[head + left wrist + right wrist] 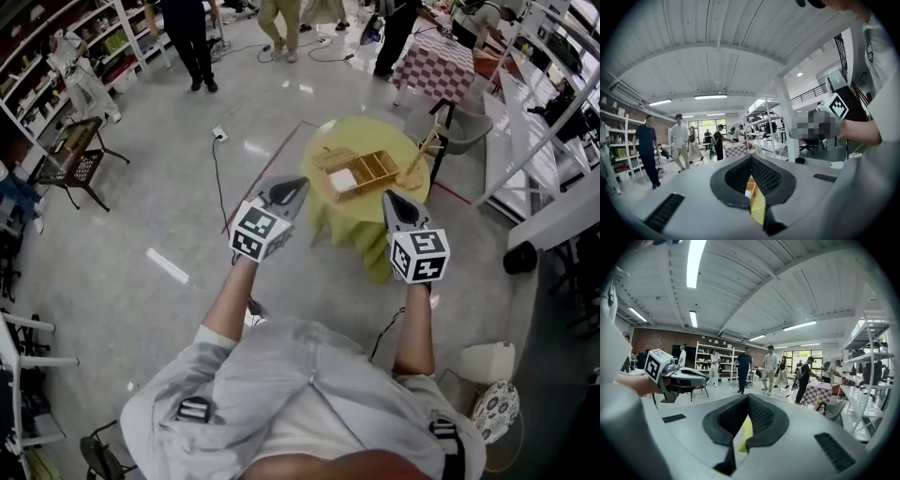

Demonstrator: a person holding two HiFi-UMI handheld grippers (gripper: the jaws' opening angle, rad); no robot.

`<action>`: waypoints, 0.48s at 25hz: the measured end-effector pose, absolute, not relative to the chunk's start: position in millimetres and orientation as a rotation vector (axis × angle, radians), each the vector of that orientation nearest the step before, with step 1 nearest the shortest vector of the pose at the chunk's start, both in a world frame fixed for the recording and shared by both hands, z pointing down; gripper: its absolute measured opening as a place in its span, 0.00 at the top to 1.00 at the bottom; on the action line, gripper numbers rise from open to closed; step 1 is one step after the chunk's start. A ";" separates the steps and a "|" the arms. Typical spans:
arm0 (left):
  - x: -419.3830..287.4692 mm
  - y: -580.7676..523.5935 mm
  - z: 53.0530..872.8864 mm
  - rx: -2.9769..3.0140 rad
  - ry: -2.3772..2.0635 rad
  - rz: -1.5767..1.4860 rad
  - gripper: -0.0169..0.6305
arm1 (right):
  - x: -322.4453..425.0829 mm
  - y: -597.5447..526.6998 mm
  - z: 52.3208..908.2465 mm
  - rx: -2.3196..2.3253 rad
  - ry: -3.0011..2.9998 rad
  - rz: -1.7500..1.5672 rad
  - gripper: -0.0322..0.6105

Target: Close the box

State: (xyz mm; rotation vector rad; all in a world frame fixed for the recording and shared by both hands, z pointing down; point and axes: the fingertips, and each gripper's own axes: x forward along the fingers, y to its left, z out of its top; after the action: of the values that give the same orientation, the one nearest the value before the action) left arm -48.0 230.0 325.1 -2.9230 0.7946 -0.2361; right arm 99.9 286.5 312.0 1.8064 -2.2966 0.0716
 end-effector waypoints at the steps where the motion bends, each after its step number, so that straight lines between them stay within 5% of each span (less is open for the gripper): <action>1: -45.1 229.8 326.0 -2.922 0.800 -0.238 0.93 | 102.9 285.3 311.8 1.803 -2.295 0.065 0.91; 12: -6.9 222.6 335.2 -2.906 0.881 -0.248 0.93 | 146.7 273.0 321.6 1.739 -2.309 0.037 0.91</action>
State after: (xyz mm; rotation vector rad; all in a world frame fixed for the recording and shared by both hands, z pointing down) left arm -6.9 222.6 335.2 -2.9062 0.8807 -0.2484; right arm 146.7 273.0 321.6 1.7388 -2.3092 0.0375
